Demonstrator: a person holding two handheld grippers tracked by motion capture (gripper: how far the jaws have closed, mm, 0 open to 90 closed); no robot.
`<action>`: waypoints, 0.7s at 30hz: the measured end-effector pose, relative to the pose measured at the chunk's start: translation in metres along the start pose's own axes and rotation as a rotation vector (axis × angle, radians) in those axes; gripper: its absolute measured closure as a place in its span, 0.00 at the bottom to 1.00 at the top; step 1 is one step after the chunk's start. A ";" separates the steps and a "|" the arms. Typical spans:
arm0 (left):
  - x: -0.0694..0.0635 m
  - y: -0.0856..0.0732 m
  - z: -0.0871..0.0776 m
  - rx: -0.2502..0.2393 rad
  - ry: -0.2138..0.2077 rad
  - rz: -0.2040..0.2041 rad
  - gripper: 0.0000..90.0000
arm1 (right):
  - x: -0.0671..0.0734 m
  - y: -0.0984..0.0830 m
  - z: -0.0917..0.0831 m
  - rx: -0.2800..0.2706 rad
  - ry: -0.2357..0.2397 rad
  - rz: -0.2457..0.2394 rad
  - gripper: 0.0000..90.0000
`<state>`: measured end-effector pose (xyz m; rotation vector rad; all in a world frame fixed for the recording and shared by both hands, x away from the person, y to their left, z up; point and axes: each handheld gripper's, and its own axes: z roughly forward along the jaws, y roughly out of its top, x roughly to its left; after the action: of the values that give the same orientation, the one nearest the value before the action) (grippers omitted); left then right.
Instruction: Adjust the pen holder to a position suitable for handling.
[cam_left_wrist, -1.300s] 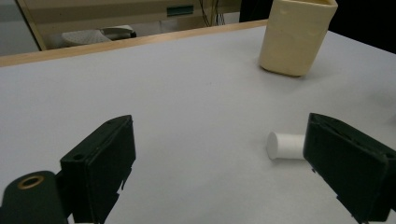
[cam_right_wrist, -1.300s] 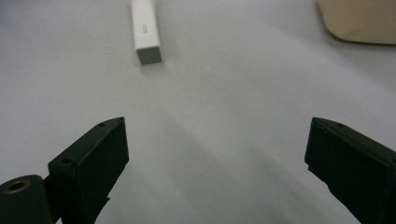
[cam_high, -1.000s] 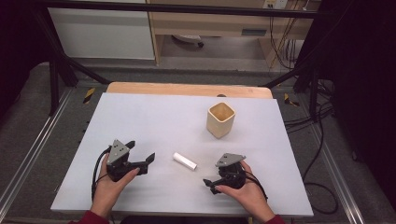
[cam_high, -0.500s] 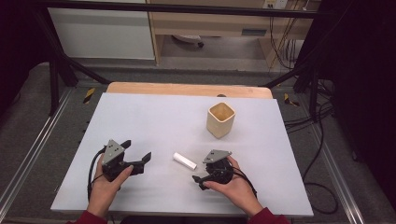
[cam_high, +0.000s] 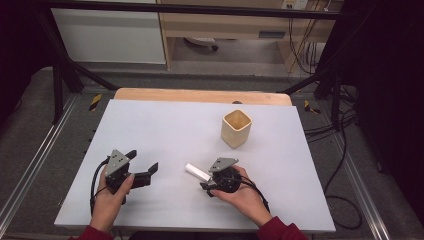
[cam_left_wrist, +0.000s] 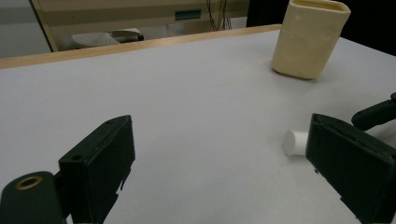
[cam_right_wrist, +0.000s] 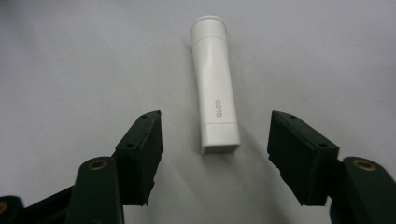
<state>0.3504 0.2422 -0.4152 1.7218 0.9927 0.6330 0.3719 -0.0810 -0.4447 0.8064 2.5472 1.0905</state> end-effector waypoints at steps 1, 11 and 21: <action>0.000 0.000 0.000 0.001 0.001 0.001 0.09 | 0.001 0.001 0.001 0.001 -0.001 -0.001 0.45; 0.000 0.000 0.000 0.002 -0.001 0.003 0.09 | 0.001 0.003 0.013 0.001 0.004 -0.011 0.58; 0.000 0.000 0.000 0.003 -0.003 0.004 0.09 | -0.001 0.002 0.014 0.006 0.012 -0.011 0.66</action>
<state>0.3501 0.2427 -0.4155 1.7276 0.9893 0.6317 0.3797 -0.0726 -0.4529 0.7891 2.5626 1.0876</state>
